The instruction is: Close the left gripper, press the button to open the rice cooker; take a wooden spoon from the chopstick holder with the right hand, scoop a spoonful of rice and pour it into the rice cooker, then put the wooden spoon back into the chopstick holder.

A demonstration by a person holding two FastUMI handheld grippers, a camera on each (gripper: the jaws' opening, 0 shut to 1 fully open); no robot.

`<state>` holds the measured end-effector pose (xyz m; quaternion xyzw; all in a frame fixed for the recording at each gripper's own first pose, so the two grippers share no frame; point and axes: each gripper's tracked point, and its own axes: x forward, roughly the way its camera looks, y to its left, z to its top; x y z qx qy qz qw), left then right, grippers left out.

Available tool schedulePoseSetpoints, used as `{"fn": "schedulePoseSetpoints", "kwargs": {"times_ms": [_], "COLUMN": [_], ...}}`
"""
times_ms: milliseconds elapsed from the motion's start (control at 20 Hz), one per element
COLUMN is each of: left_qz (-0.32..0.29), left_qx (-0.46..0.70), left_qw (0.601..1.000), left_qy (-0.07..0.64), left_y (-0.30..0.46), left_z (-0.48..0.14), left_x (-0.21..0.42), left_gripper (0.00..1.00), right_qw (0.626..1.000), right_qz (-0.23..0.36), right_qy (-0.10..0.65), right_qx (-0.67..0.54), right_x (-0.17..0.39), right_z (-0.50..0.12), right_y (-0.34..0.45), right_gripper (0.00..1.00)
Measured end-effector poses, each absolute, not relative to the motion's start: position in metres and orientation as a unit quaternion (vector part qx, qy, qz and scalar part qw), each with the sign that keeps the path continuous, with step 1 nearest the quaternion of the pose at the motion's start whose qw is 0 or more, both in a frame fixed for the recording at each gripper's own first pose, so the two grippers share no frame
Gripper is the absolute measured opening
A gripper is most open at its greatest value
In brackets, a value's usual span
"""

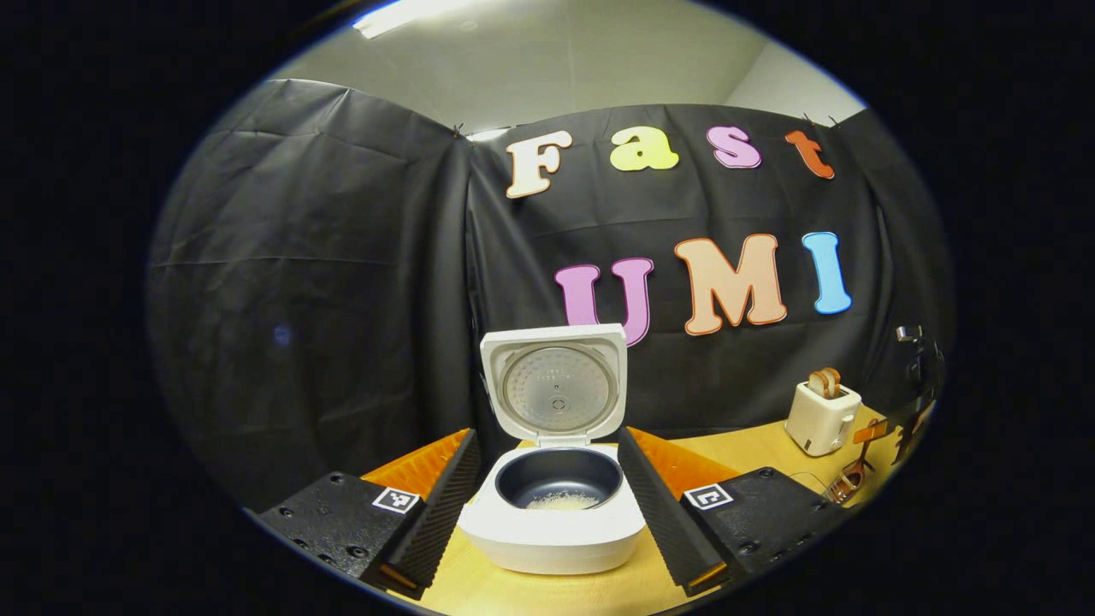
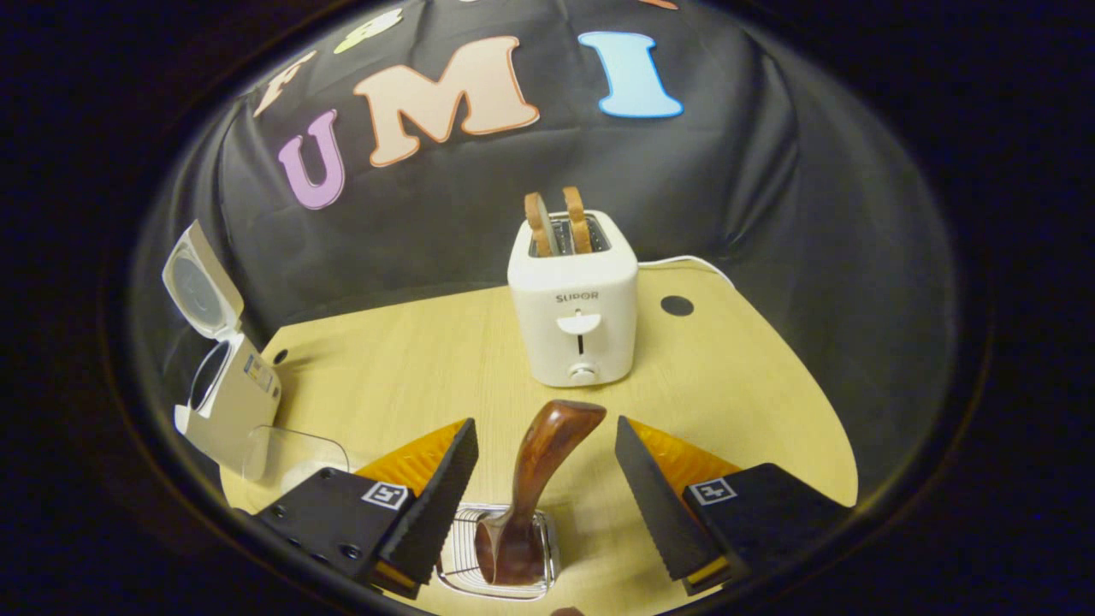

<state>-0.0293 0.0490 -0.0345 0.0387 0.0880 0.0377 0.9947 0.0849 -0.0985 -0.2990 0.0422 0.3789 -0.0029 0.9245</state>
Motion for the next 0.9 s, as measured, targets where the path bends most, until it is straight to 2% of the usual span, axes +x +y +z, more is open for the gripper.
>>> {"fn": "schedulePoseSetpoints", "kwargs": {"times_ms": [200, 250, 300, 400, 450, 500, 550, 600, 700, 750, 900], "left_qz": [0.048, 0.051, 0.053, 0.056, 0.057, 0.057, 0.056, 0.055, 0.052, 0.049, 0.041], "left_qx": [0.042, 0.042, 0.043, 0.043, 0.042, 0.041, 0.041, 0.041, 0.039, 0.038, 0.037], "left_qw": [0.994, 0.993, 0.993, 0.993, 0.993, 0.993, 0.993, 0.993, 0.993, 0.994, 0.994], "left_qy": [0.092, 0.093, 0.093, 0.094, 0.094, 0.094, 0.095, 0.096, 0.094, 0.094, 0.089], "left_y": [0.054, 0.055, 0.057, 0.059, 0.06, 0.061, 0.061, 0.061, 0.059, 0.057, 0.053], "left_z": [-0.035, -0.036, -0.035, -0.037, -0.036, -0.036, -0.037, -0.037, -0.036, -0.037, -0.035], "left_x": [-0.032, -0.033, -0.034, -0.035, -0.036, -0.035, -0.036, -0.036, -0.034, -0.034, -0.028], "left_gripper": [0.96, 0.96, 0.96, 0.96, 0.96, 0.96, 0.96, 0.96, 0.96, 0.96, 0.96], "right_qw": [0.913, 0.909, 0.905, 0.902, 0.9, 0.898, 0.896, 0.895, 0.899, 0.901, 0.914], "right_qz": [0.004, 0.007, 0.009, 0.01, 0.01, 0.01, 0.014, 0.014, 0.019, 0.022, 0.029], "right_qy": [0.405, 0.412, 0.42, 0.426, 0.429, 0.431, 0.434, 0.434, 0.427, 0.423, 0.398], "right_qx": [0.05, 0.056, 0.062, 0.075, 0.082, 0.085, 0.094, 0.097, 0.097, 0.093, 0.076], "right_x": [0.085, 0.084, 0.082, 0.083, 0.081, 0.081, 0.079, 0.079, 0.079, 0.072, 0.068], "right_z": [-0.317, -0.321, -0.325, -0.328, -0.329, -0.33, -0.328, -0.327, -0.322, -0.313, -0.293], "right_y": [-0.095, -0.092, -0.089, -0.088, -0.085, -0.085, -0.082, -0.082, -0.078, -0.076, -0.071], "right_gripper": [1.0, 0.95, 0.87, 0.55, 0.46, 0.32, 0.3, 0.24, 0.25, 0.19, 0.19]}}
